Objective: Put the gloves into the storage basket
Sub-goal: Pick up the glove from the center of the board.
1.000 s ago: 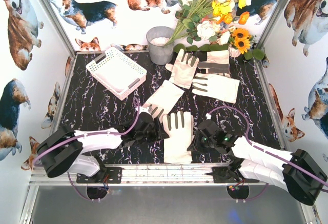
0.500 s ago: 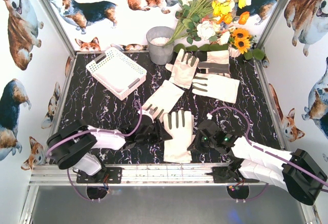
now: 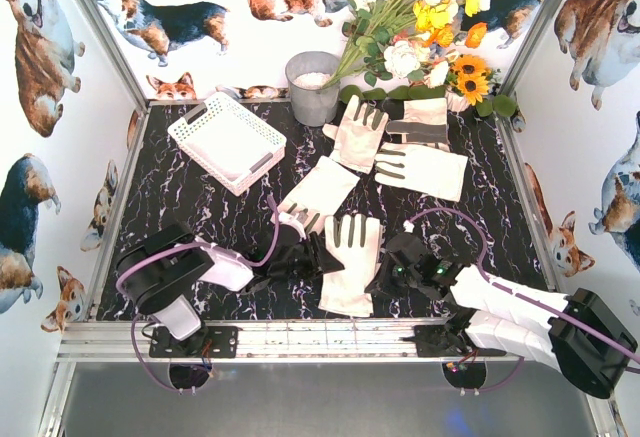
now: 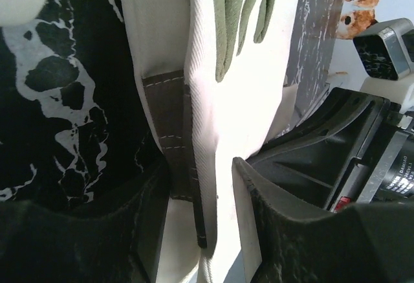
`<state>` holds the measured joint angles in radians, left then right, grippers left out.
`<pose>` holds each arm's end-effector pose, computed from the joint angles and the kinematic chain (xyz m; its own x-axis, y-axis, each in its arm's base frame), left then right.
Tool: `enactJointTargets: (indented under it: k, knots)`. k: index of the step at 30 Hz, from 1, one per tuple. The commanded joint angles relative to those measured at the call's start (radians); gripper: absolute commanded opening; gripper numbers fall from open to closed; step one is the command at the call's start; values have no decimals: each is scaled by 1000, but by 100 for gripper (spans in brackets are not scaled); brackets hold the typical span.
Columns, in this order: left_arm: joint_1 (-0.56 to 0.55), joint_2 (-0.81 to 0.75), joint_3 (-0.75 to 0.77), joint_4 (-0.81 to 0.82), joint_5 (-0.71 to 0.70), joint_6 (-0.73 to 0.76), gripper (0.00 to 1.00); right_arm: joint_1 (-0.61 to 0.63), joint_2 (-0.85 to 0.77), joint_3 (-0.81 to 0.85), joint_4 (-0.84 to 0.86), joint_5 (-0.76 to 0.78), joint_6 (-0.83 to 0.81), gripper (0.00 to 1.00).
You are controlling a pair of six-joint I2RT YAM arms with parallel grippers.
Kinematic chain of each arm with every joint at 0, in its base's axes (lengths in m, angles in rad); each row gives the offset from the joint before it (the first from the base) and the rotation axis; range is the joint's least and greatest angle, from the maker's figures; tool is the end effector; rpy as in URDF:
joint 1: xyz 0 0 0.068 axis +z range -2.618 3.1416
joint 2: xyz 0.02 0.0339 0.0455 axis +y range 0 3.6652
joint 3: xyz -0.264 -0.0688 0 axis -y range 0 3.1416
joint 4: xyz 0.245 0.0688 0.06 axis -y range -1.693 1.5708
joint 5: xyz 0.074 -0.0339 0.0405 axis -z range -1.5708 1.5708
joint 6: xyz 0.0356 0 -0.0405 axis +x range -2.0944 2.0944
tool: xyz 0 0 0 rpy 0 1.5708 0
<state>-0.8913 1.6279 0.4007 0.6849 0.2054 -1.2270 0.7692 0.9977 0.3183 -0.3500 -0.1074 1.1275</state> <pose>0.1623 -0.2125 0.1104 -0.9296 -0.3159 -0.1896 -0.0117 0.5395 -0.8419 0.1134 0.1151 0.1343 -0.9247 0.3549 -0.1380 0.2426 0.8284 0.5049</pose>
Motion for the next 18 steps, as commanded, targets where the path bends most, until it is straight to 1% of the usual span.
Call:
enactJointTargets:
  k: [1, 2, 3, 9, 11, 12, 18]
  knots:
    - [-11, 39, -5, 89, 27, 3, 38, -11, 0, -35, -73, 116, -25, 8]
    - [-11, 38, -5, 99, 26, 3, 37, -13, -4, -38, -70, 115, -25, 8]
    - [-11, 39, -3, 106, 26, 3, 34, -16, -4, -39, -66, 114, -27, 8]
    - [-12, 33, 10, 97, 20, 9, 11, -23, -5, -27, -61, 110, -46, 10]
    - [-12, 30, 5, 74, -1, 11, 4, -25, -27, -23, -62, 103, -55, 15]
    - [-12, 3, 4, 51, -12, 17, 0, -26, -42, -20, -63, 94, -60, 18]
    - [-14, -85, -22, -36, -81, 12, 0, -77, -149, 5, -99, 16, -106, 34]
